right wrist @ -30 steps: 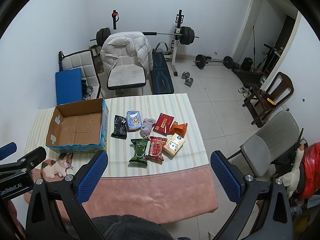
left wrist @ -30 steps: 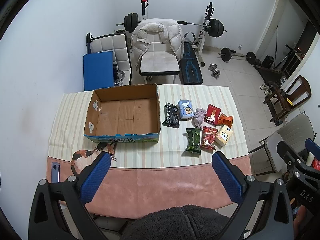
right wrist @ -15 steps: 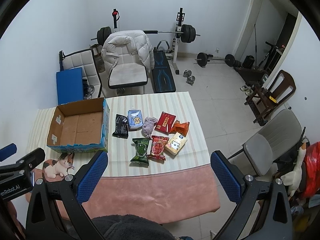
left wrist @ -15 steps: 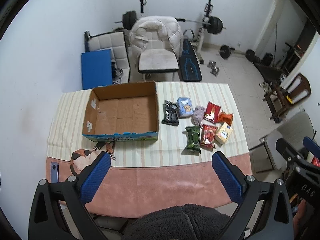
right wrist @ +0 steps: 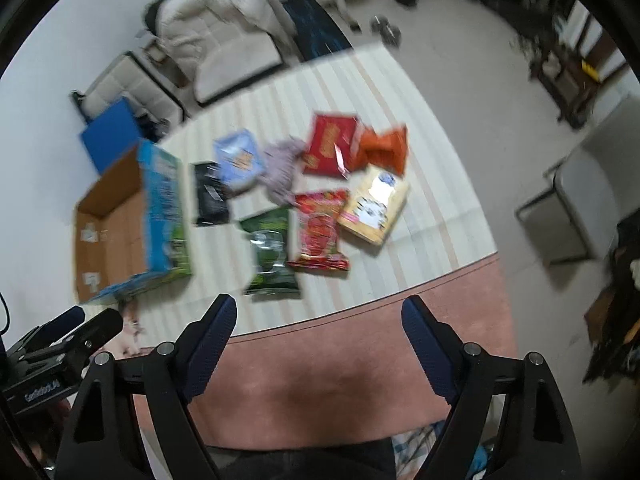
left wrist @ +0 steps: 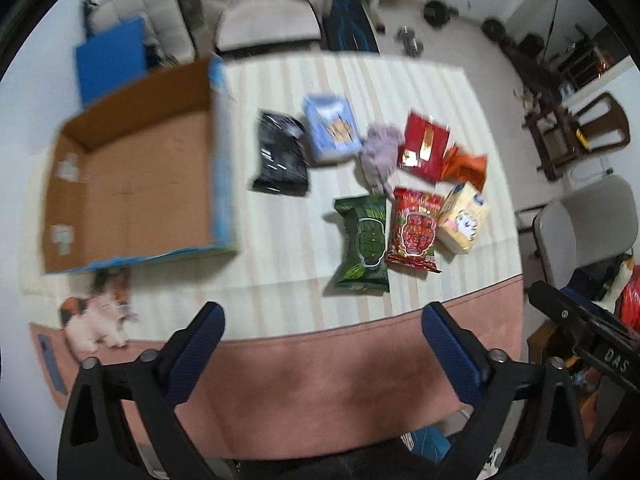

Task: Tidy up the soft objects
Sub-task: 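Grasp the green bag with the left tool while the right tool grasps the red-floral bag, then carry both bags into the box and open both tools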

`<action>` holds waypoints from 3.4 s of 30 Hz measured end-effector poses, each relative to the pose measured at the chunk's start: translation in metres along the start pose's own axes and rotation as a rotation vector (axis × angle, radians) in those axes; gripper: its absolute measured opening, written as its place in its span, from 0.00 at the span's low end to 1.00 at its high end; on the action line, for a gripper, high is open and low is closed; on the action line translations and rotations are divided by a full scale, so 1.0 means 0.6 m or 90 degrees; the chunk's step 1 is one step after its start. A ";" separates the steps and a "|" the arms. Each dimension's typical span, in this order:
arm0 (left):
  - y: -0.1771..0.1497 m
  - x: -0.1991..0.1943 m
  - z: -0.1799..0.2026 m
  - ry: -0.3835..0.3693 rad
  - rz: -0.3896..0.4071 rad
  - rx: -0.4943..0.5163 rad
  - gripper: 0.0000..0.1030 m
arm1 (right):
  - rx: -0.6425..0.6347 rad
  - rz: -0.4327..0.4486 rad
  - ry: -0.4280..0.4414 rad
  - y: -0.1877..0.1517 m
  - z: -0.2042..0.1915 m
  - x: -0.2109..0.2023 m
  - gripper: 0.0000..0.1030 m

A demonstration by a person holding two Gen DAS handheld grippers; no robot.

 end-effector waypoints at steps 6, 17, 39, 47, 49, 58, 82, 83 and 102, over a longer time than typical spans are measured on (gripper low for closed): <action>0.045 0.173 0.063 0.013 -0.084 0.006 0.81 | 0.054 -0.058 0.040 0.023 0.091 0.148 0.62; 0.050 0.332 0.056 0.068 -0.159 -0.008 0.48 | 0.057 -0.129 0.111 0.056 0.103 0.267 0.62; 0.016 0.271 -0.059 0.090 -0.101 -0.044 0.32 | -0.026 -0.208 -0.036 0.126 -0.011 0.421 0.48; -0.067 0.115 -0.110 0.036 -0.067 -0.067 0.30 | -0.049 -0.197 0.042 0.051 -0.013 0.369 0.46; -0.093 0.041 -0.134 0.004 -0.042 -0.087 0.30 | -0.062 -0.186 0.069 0.035 -0.020 0.337 0.46; -0.015 -0.239 -0.224 -0.061 0.112 -0.138 0.30 | -0.154 -0.092 0.207 0.060 -0.150 0.140 0.46; 0.360 0.091 -0.505 -0.055 -0.082 -0.167 0.30 | -0.257 -0.131 0.106 0.356 -0.647 0.437 0.46; 0.365 0.097 -0.509 -0.053 -0.089 -0.161 0.30 | -0.259 -0.134 0.097 0.359 -0.648 0.448 0.46; 0.358 0.068 -0.513 -0.003 -0.047 -0.107 0.88 | -0.257 -0.131 0.021 0.372 -0.662 0.451 1.00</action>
Point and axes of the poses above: each gripper's, at about its wrist camera, not at the fingertips, and x roughly the way its jaws point, z to its right, y to its top, the point moved 2 cm from there along x, roughly the way its jaws point, and after that the axes turned 15 degrees about -x, right-handed, at the moved point
